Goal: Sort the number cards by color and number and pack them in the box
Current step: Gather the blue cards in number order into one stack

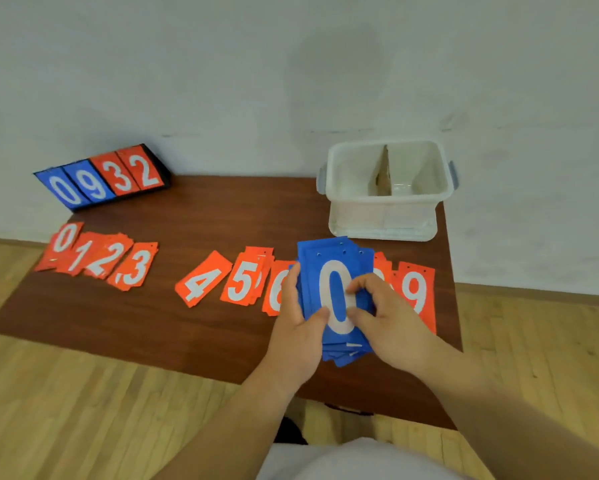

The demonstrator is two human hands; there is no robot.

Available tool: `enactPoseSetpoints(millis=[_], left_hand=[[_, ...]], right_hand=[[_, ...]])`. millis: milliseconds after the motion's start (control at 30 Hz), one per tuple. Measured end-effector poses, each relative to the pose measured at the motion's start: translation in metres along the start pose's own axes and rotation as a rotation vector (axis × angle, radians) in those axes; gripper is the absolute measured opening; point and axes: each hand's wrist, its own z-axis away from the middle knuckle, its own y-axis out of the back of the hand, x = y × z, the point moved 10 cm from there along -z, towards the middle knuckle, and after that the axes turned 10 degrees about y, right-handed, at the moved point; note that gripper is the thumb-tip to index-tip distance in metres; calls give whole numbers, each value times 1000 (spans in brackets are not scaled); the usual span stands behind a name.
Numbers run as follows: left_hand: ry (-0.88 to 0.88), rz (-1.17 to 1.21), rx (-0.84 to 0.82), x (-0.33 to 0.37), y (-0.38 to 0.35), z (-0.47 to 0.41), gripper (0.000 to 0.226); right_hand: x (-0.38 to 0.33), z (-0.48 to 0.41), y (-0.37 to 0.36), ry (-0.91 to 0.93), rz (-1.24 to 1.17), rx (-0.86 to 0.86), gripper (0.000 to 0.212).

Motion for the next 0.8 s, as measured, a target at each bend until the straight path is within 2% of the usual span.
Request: enactPoseSetpoints(millis=[67,167,267,367,500,600,667,800], left_hand=[[-24,42,38,10,24,-11,72],[-68,83,60,24,62,-33,70],[-80,48,48,32,101,-64,72],[-57,43,27,39,143,-100,75],[-1,57,-17,51,202,-150,87],[23,-169,125,67,261,-187,94],[-79,-374,143,89,286,-212,94],[-406,-842,18,128,278,-259,87]], right_hand=[[-11,-16,-13,-1,-39,40,40],[-23,-45,-34,-53,-228,141,57],[-37,-77,-67,-114,-370,198,65],[-52,-112,-96,-125,-395,266,67],[-66,-174,-117,-103,-159,249,70],[-76,-215,-129,-59,64,168,70],[-79,-239,-137,-48,220,84,71],[-74,-291,-145,-57,460,-23,65]])
